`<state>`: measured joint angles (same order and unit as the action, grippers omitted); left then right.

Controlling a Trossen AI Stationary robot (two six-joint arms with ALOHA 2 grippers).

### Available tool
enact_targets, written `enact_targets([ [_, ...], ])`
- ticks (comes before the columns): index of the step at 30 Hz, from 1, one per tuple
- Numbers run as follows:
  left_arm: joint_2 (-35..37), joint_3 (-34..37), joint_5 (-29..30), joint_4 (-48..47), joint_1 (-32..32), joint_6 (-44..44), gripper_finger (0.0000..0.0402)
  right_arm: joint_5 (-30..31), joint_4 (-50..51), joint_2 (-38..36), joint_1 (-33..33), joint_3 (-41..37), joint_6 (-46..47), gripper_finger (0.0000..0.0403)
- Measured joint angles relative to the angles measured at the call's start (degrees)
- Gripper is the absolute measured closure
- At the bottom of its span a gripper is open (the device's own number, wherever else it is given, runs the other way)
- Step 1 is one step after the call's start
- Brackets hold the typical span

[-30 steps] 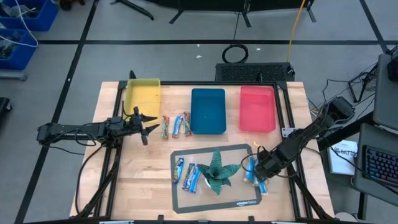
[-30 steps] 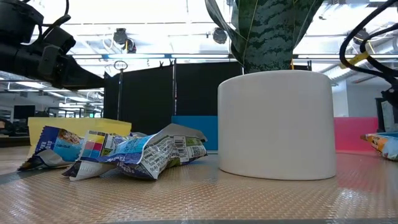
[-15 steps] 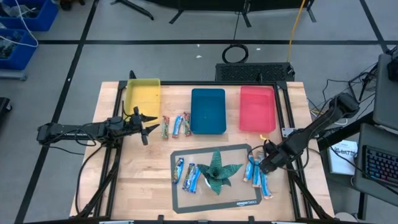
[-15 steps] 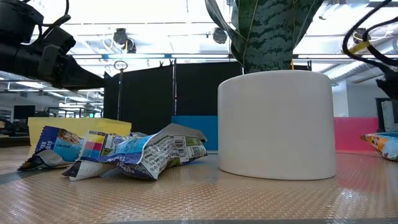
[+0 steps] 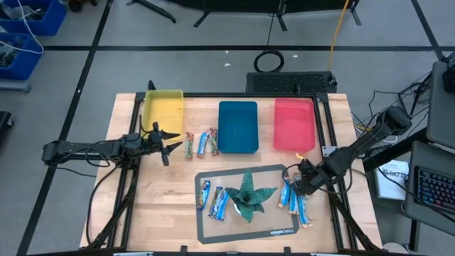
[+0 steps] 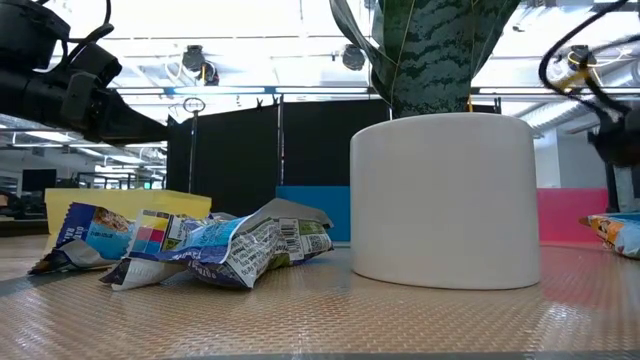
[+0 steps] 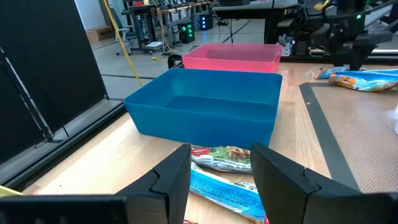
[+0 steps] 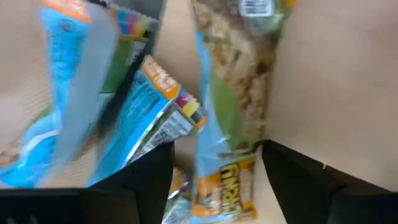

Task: Pick and place Granola Bars by type
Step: Put the yellow granola bar into the pink bin

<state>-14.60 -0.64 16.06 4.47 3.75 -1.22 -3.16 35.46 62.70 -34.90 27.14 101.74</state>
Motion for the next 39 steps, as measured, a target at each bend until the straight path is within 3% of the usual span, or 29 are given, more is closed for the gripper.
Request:
enact_targets([
  [7,-0.01,-0.04,-0.01,-0.05,0.0,-0.01,0.0229,-3.58,-0.94,0.29,1.2,-3.2,1.88,0.0203],
  [17,0.01,-0.04,0.36,-0.05,0.0,-0.01,0.0229,1.13,-2.29,-4.77,1.03,-3.54,-2.69,0.0387],
  [24,0.0,-0.04,0.46,0.01,-0.02,0.19,0.0229,7.81,-6.17,-9.02,1.07,-3.19,-6.32,0.0397],
  [27,-0.01,-0.04,0.49,0.03,-0.01,0.21,0.0229,12.38,-6.06,-11.3,1.07,-0.97,-9.77,0.0397],
  [33,-0.01,-0.04,0.51,0.07,-0.01,0.17,0.0229,27.73,-5.87,-15.8,1.74,4.4,-24.6,0.04],
  [39,-0.01,-0.04,0.54,0.14,-0.01,-0.06,0.0229,44.4,-5.14,-20.86,8.61,5.63,-43.62,0.04],
])
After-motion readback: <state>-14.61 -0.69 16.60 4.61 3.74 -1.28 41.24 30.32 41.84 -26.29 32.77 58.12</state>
